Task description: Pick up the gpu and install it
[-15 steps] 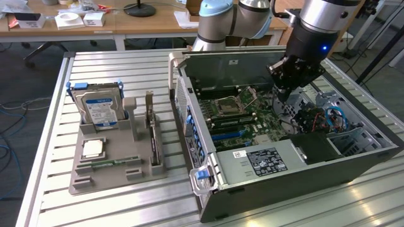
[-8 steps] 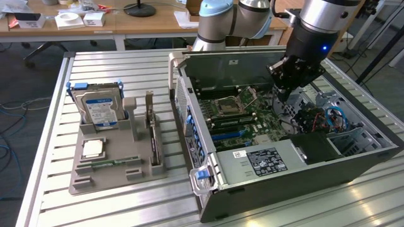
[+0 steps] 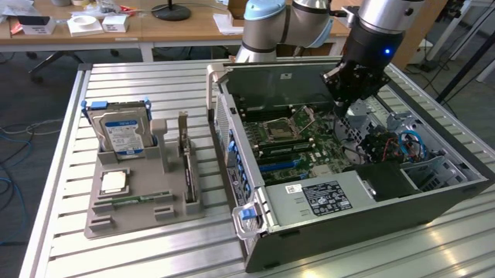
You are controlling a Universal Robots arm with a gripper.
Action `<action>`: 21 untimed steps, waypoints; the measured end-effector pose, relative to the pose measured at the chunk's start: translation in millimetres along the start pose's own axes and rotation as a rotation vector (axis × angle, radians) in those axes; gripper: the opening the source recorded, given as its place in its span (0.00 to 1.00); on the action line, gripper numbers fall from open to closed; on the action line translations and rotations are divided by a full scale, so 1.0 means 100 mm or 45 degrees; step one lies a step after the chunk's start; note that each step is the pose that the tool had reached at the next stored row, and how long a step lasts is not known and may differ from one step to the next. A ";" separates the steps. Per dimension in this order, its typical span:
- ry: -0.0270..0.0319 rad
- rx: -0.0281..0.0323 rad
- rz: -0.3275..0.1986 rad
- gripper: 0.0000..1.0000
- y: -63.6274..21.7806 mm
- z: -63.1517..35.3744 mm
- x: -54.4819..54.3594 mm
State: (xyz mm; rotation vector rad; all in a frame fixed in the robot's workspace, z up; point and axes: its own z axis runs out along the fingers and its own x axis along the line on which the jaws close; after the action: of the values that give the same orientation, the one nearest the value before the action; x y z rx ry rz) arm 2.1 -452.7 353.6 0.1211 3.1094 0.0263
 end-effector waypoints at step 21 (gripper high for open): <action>-0.0065 -0.0115 0.000 0.10 0.853 0.075 0.07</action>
State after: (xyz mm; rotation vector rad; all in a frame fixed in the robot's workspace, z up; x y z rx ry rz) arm 2.4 -367.1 347.5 0.1209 3.1039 0.0400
